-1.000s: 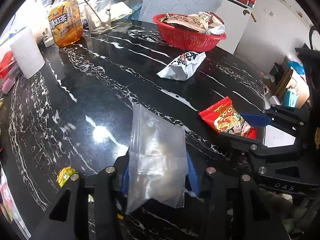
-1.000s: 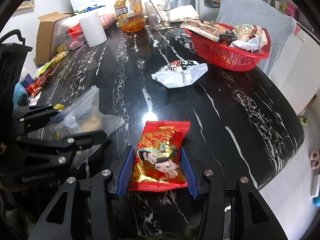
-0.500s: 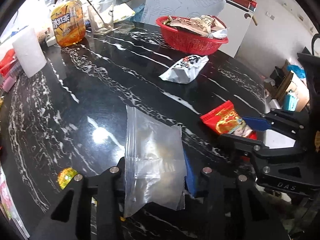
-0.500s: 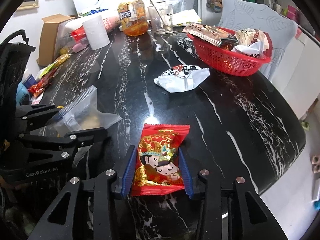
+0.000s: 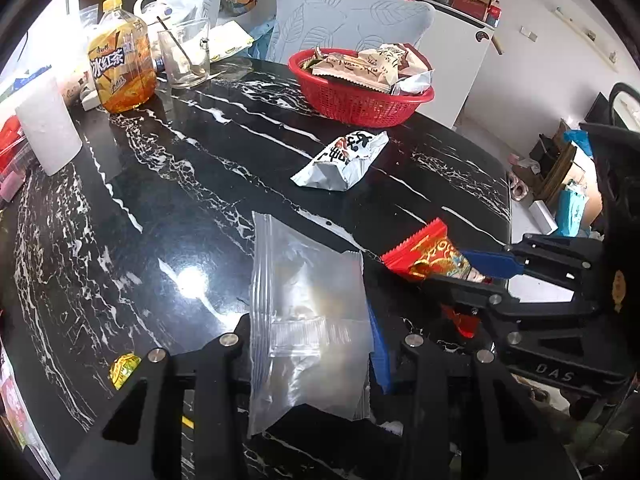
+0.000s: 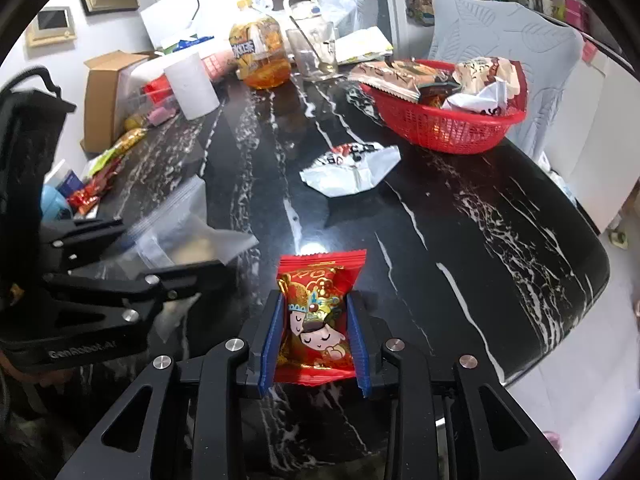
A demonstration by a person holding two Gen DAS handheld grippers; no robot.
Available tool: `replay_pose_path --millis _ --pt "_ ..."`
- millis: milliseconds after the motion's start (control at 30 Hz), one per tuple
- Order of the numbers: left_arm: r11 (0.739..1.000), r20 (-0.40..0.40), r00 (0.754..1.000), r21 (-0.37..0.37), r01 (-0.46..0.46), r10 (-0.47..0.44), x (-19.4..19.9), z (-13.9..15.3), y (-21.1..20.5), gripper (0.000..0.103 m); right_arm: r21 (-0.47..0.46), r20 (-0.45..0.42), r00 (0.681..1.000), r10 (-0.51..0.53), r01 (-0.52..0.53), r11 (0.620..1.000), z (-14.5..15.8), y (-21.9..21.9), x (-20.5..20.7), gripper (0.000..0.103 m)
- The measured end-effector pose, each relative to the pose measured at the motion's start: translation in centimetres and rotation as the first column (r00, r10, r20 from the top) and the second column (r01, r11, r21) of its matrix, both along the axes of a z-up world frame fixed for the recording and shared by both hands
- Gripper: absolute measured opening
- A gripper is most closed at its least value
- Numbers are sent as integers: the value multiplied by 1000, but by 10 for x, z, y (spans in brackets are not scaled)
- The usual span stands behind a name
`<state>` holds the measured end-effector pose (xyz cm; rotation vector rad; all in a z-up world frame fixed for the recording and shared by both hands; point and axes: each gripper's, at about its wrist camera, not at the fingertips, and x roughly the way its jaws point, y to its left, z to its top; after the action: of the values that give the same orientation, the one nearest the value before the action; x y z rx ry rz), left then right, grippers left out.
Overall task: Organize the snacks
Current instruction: 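Lift both held packets off the table and carry them toward the red basket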
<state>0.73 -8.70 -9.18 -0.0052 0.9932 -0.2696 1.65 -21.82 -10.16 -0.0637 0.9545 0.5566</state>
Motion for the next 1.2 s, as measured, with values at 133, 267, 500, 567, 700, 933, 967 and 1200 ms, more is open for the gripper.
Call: replay_pose_path --millis 133,267,500,567,700,933,967,1200 --pt "1000 -22 1000 -5 -17 17 0 -5 4 40 -4 -35 999 -5 4 1000 -7 2 2 41" --pt "1000 -29 999 -6 -31 31 1 -7 7 40 -34 -26 1000 3 -4 999 -7 7 2 43" --pt "999 -16 999 10 -35 35 1 -5 8 40 -104 54 998 43 -37 994 -6 20 -4 29" --pt "999 -6 999 8 -33 33 3 -2 8 40 -63 50 998 39 -35 997 -1 16 -3 29" --pt "999 38 999 21 -30 29 8 9 5 40 -49 46 999 23 -21 999 -1 13 -2 28" --pt "1000 92 996 16 -20 18 24 33 -2 40 12 89 996 6 -7 1000 21 1 1 28" --pt "1000 105 994 13 -14 12 26 39 -4 40 15 101 995 4 -6 1000 25 -1 2 28" --pt "1000 184 983 7 6 -7 51 70 -20 40 48 176 984 -21 13 999 54 -17 17 28"
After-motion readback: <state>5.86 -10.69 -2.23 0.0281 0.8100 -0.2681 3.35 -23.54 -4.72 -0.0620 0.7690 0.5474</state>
